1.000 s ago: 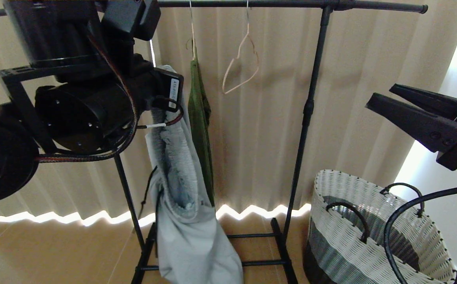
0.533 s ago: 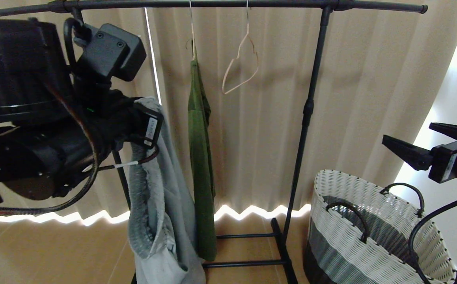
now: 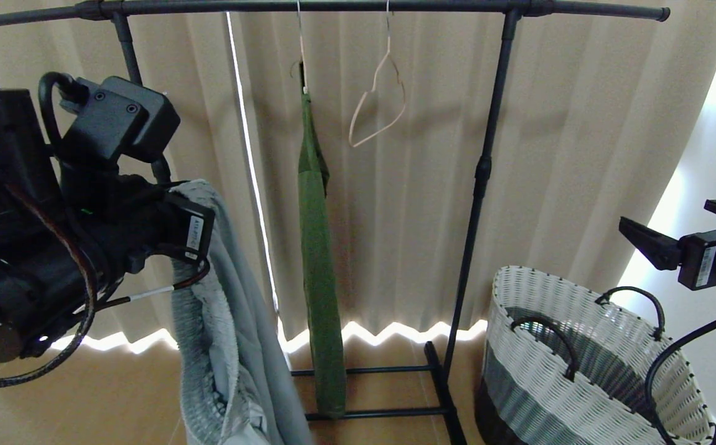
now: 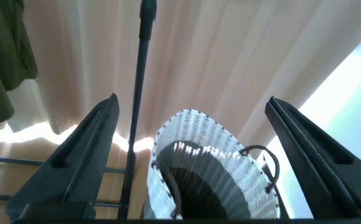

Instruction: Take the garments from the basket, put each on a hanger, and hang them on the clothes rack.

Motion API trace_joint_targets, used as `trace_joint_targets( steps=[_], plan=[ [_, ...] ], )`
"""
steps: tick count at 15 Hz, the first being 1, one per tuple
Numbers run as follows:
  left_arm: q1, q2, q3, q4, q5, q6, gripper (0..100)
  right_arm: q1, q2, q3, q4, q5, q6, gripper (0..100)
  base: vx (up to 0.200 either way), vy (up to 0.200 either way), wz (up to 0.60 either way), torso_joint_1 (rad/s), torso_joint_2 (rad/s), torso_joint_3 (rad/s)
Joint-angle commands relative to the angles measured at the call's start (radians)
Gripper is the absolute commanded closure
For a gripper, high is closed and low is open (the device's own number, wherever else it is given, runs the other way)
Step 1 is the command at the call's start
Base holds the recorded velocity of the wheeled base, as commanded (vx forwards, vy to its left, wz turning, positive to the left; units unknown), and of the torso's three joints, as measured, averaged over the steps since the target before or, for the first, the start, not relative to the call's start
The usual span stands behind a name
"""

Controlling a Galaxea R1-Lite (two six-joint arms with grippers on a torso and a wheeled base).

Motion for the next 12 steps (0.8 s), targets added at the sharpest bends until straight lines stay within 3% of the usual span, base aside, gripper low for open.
trace_joint_targets(
  steps=[1,2,5,8,12],
  plan=[
    [0.003,-0.01,0.005,-0.002,0.0,-0.001,100,0.0,0.001,0.011,-0.002,0.002,0.002,0,0.0,0.0,0.0,0.0,0.0,0.0],
    [0.004,-0.02,0.008,0.0,0.0,0.001,100,0.0,0.002,0.025,-0.014,0.005,0.006,0,0.0,0.0,0.0,0.0,0.0,0.0],
    [0.004,-0.053,0.038,0.003,-0.058,0.004,100,-0.003,0.055,0.11,-0.219,0.01,0.002,0,0.0,0.0,0.0,0.0,0.0,0.0],
    [0.006,-0.066,0.055,0.003,-0.072,0.004,100,-0.021,0.116,0.126,-0.364,0.008,-0.007,0,0.0,0.0,0.0,0.0,0.0,0.0],
    [0.006,-0.072,0.058,0.003,-0.072,0.004,100,-0.021,0.121,0.124,-0.371,0.008,-0.042,0,0.0,0.0,0.0,0.0,0.0,0.0]
  ],
)
